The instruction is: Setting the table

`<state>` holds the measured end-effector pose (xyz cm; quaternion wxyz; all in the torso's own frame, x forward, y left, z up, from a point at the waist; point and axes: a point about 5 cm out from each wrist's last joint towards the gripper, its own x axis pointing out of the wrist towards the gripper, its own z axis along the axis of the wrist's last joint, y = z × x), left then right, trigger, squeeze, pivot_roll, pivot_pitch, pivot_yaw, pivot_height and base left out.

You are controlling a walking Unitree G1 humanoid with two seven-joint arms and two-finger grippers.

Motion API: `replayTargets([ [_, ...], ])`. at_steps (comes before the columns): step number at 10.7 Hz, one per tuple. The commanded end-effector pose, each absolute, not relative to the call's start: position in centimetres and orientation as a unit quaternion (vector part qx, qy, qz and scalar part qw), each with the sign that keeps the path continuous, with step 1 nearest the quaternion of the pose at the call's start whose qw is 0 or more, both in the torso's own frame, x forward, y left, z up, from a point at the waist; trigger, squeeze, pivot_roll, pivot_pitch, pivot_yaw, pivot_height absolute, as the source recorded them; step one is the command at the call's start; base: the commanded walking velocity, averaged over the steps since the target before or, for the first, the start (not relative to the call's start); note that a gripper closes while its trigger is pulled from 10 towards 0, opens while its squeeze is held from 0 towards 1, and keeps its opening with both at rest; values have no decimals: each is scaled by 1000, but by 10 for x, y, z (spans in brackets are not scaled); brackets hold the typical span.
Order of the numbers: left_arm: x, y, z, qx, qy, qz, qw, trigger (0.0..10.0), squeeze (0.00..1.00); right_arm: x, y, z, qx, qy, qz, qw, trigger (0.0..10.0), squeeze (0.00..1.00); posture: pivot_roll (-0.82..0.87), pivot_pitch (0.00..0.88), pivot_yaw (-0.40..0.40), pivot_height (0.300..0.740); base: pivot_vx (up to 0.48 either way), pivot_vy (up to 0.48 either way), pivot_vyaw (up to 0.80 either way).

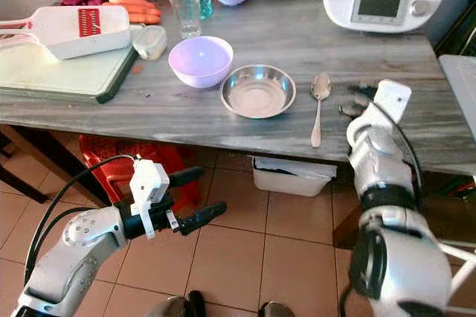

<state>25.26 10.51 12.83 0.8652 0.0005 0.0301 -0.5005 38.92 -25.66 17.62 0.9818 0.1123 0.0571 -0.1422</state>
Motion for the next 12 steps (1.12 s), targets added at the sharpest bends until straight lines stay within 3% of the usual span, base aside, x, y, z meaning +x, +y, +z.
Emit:
replayTargets([
  [1, 250, 106, 132, 6, 27, -504, 864, 10000, 0, 392, -259, 183, 130, 43, -155, 978, 10000, 0, 0, 211, 53, 740, 0, 0, 0],
  [12, 245, 99, 137, -10, 22, -513, 858, 10000, 0, 398, -249, 183, 148, 46, -150, 977, 10000, 0, 9, 213, 47, 740, 0, 0, 0],
])
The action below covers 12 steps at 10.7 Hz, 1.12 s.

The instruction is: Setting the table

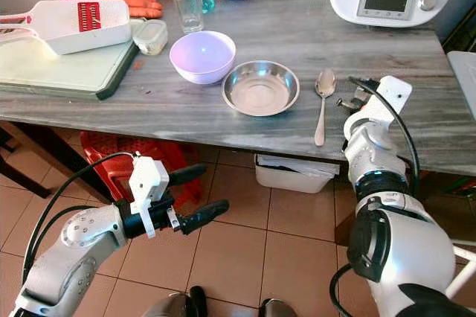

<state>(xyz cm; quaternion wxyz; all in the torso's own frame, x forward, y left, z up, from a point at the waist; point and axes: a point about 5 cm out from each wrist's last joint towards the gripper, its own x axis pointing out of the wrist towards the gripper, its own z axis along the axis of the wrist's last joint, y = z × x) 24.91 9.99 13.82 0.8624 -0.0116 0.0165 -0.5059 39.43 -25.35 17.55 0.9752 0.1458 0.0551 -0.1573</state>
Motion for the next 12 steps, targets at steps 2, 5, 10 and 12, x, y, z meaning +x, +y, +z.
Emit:
replayTargets([
  [2, 247, 99, 136, -14, 20, -504, 864, 10000, 0, 398, -245, 179, 148, 50, -144, 977, 10000, 0, 6, 209, 41, 740, 0, 0, 0],
  [5, 247, 99, 136, -16, 21, -499, 866, 10000, 0, 398, -243, 177, 143, 55, -140, 978, 10000, 0, 10, 207, 38, 740, 0, 0, 0],
  [10, 246, 99, 135, -16, 22, -498, 867, 10000, 0, 398, -247, 181, 140, 50, -144, 978, 10000, 0, 15, 206, 37, 740, 0, 0, 0],
  [12, 246, 98, 135, -17, 23, -499, 866, 10000, 0, 398, -248, 181, 138, 48, -147, 978, 10000, 0, 15, 206, 37, 740, 0, 0, 0],
])
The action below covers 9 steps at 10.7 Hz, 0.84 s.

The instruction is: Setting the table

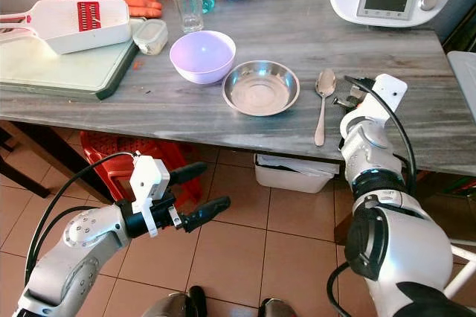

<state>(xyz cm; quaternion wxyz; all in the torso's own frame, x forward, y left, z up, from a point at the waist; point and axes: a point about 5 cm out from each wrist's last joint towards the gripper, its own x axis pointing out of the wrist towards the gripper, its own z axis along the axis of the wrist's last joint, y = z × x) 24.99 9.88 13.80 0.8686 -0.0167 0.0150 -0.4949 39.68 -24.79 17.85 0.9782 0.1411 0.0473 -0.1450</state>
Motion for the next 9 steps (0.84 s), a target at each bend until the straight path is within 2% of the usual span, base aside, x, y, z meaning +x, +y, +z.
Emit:
replayTargets([
  [1, 246, 98, 135, -17, 23, -498, 867, 10000, 0, 398, -248, 181, 139, 48, -147, 978, 10000, 1000, 15, 206, 37, 740, 0, 0, 0],
  [9, 247, 98, 135, -15, 22, -496, 868, 10000, 0, 401, -246, 190, 127, 28, -143, 981, 10000, 1000, 21, 194, 36, 740, 0, 0, 0],
])
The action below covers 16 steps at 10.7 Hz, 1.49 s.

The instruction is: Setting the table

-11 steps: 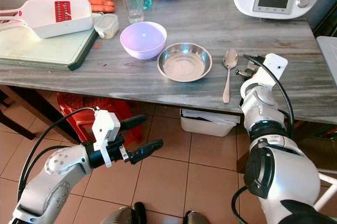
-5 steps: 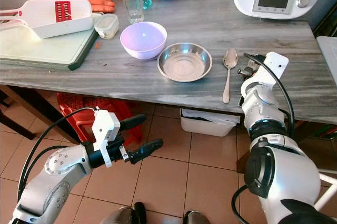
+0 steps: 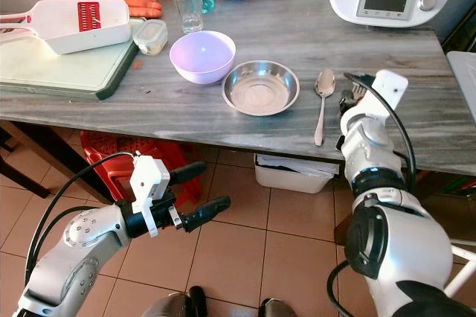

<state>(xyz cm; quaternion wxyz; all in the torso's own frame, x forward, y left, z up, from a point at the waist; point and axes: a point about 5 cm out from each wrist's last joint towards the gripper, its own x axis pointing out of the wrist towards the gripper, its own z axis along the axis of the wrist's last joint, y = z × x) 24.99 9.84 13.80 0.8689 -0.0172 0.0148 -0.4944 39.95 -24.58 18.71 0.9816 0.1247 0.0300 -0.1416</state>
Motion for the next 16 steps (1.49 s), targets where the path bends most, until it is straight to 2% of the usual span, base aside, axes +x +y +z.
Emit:
replayTargets([
  [1, 248, 97, 135, -15, 21, -495, 869, 10000, 0, 402, -245, 197, 116, 13, -137, 984, 10000, 1000, 20, 189, 34, 740, 0, 0, 0],
  [5, 248, 94, 135, -18, 18, -494, 869, 10000, 0, 400, -243, 209, 97, -44, -163, 981, 10000, 1000, 10, 184, 27, 740, 0, 0, 0],
  [7, 249, 94, 134, -19, 18, -492, 870, 10000, 0, 390, -248, 200, 52, -53, -196, 978, 10000, 1000, 2, 185, 25, 740, 0, 0, 0],
  [11, 249, 92, 133, -22, 20, -495, 868, 10000, 0, 378, -267, 185, 41, 6, -260, 965, 10000, 1000, -9, 185, 27, 740, 0, 0, 0],
  [16, 248, 93, 133, -19, 24, -493, 869, 10000, 0, 385, -272, 185, 33, 80, -249, 965, 10000, 1000, 0, 192, 29, 740, 0, 0, 0],
])
